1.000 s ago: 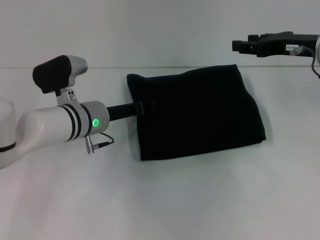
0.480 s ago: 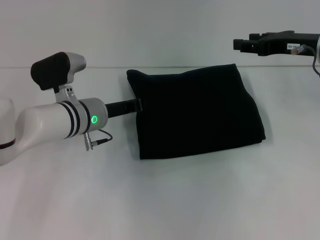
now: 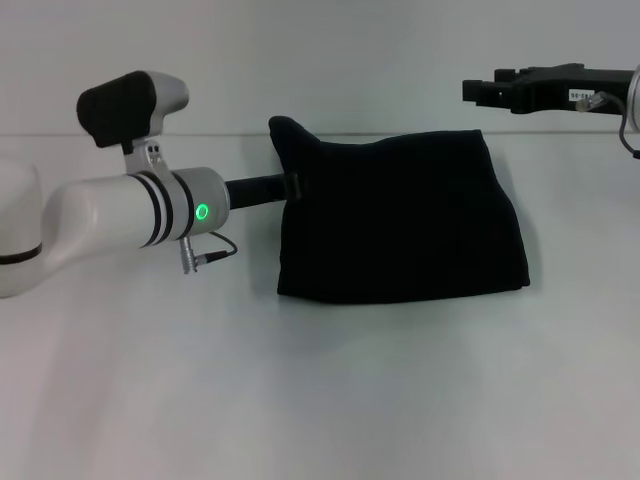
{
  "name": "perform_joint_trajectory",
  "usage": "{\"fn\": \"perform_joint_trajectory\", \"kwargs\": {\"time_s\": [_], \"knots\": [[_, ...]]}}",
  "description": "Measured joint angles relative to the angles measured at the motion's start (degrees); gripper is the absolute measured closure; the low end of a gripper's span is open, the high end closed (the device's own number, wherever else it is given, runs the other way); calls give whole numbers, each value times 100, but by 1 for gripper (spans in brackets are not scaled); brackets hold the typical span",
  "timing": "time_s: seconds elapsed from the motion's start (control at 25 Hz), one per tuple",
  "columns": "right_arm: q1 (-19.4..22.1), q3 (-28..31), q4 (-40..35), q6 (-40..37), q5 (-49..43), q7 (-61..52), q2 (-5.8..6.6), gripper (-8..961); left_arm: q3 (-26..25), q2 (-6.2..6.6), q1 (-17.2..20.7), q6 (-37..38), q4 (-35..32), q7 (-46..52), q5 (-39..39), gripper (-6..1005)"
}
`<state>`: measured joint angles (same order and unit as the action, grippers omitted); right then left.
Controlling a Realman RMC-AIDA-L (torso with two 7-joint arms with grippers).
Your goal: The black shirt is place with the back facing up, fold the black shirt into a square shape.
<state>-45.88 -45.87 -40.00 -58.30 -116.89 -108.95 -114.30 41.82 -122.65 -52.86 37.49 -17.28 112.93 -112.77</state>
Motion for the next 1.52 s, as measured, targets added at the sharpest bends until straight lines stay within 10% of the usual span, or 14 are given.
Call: {"fn": "perform_joint_trajectory", "kwargs": {"time_s": [1.24,1.52], "knots": [[46,8,40,115,150,153,-64,334,108,166,-8,-101,-225,12,-97,823],[88,60,22,-213,153,276,35,332,188,109,470,1776,-1608,-261,-67,641]]}}
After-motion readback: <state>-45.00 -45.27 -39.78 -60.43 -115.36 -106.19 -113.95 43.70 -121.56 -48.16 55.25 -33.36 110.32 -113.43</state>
